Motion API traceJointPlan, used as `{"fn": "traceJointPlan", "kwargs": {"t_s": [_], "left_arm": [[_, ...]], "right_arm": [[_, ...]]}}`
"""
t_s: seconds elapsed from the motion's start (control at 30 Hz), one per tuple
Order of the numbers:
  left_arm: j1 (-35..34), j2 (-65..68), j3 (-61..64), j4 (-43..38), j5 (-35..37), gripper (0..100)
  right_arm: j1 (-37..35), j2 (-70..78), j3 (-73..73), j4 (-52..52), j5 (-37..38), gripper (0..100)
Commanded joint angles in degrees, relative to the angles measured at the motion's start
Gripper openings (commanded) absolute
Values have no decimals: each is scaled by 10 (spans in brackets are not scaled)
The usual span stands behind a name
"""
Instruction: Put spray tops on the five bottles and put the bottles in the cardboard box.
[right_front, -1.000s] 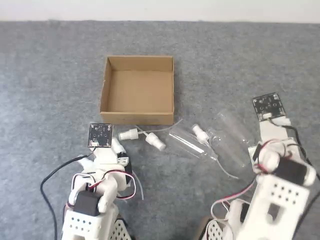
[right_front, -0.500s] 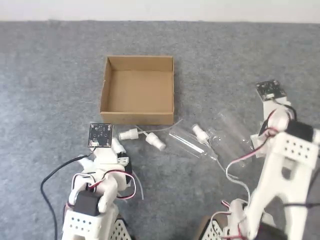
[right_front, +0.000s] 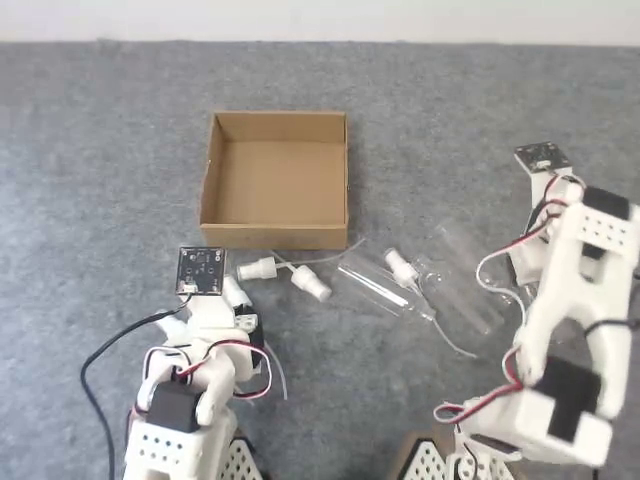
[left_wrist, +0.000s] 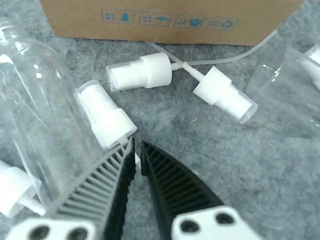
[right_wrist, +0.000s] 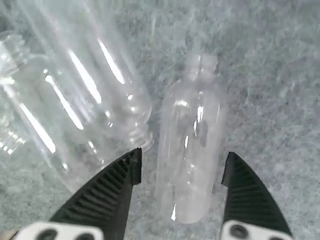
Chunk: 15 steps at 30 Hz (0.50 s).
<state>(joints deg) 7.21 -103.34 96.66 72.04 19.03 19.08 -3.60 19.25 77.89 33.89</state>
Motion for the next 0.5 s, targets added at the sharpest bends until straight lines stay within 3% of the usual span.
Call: {"fn": "traceJointPlan", "kwargs": {"t_s": [0.0,0.37,0.47], "left_arm": [[-3,-11,-1,4,-2,12],[-3,-11,-1,4,-2,12],[-3,-11,-1,4,-2,12]], "right_arm": [[7,48,-82,-4,7,249],[10,222,-210,0,7,247],[10,255,-230,0,7,180]]}}
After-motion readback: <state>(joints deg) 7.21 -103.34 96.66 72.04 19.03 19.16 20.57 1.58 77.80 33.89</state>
